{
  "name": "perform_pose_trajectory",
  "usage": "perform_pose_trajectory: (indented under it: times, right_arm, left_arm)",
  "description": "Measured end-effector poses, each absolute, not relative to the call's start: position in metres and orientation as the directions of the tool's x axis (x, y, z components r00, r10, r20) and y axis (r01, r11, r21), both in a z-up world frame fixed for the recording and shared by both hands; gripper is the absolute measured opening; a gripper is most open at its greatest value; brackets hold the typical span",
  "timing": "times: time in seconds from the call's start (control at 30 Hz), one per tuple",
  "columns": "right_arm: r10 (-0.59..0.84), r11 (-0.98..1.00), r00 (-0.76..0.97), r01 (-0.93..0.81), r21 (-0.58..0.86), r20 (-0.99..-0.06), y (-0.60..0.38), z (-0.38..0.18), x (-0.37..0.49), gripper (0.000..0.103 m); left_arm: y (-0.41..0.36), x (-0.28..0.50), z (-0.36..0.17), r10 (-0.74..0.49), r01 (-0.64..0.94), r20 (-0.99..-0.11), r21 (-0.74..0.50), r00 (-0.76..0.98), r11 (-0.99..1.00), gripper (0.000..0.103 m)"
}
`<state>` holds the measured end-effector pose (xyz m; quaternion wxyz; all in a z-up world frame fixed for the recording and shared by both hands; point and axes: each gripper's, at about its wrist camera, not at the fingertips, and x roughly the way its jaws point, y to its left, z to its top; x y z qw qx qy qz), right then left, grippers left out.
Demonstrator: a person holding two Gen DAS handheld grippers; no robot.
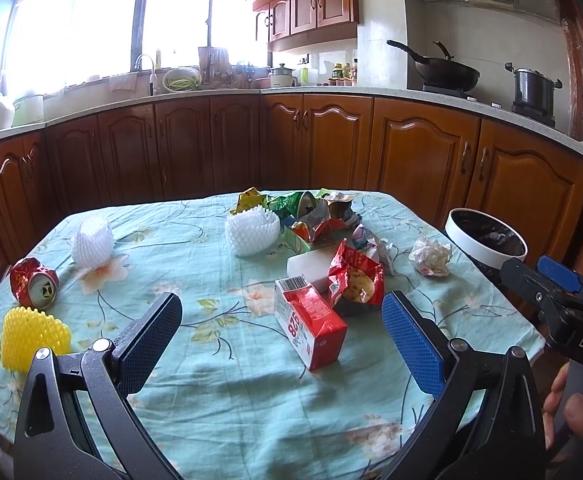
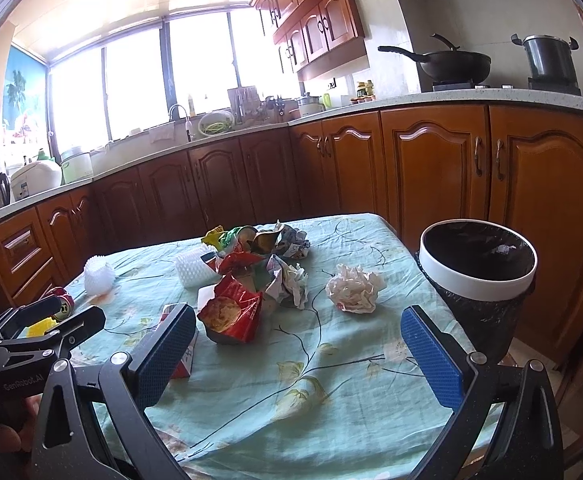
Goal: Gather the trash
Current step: 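Grasp the red juice carton with the left tool while the right tool grasps the crumpled white tissue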
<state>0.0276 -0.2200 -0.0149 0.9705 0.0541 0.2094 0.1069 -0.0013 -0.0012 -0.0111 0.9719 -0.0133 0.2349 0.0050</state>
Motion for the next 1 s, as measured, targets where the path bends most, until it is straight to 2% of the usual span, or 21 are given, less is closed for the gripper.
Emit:
perform_pose_trajectory:
  times: [0.33, 0.63, 0.8, 1.0]
  right_arm:
    - [0.226, 0.972, 0.873, -0.174, 0.157, -0.432, -0.224, -0.023, 0.039, 0.103]
    - [0.227, 0.972, 0.836, -0.163, 0.169, -0.5, -0.232, -0.033, 0.065, 0.102]
    - [0.21, 0.976, 0.809, -0.137, 0.171, -0.549, -0.24, -0.04, 0.087, 0.094]
    - [0.204, 0.975, 0.77, -0.104, 0.196, -0.605, -0.254, -0.051, 0.121, 0.077]
  left_arm:
    - [-0.002, 0.009, -0.019, -0.013, -0.003, -0.496, -0.031, 0.868, 1.0, 0.102]
    - [-0.005, 0.035, -0.034, -0.059, 0.023, -0.582, -0.068, 0.811, 0.997, 0.102]
    - [-0.013, 0.053, -0.041, -0.05, 0.023, -0.625, -0.052, 0.779, 0.998, 0.1]
    - [-0.022, 0.077, -0.053, -0.041, 0.033, -0.684, -0.025, 0.728, 0.999, 0.09]
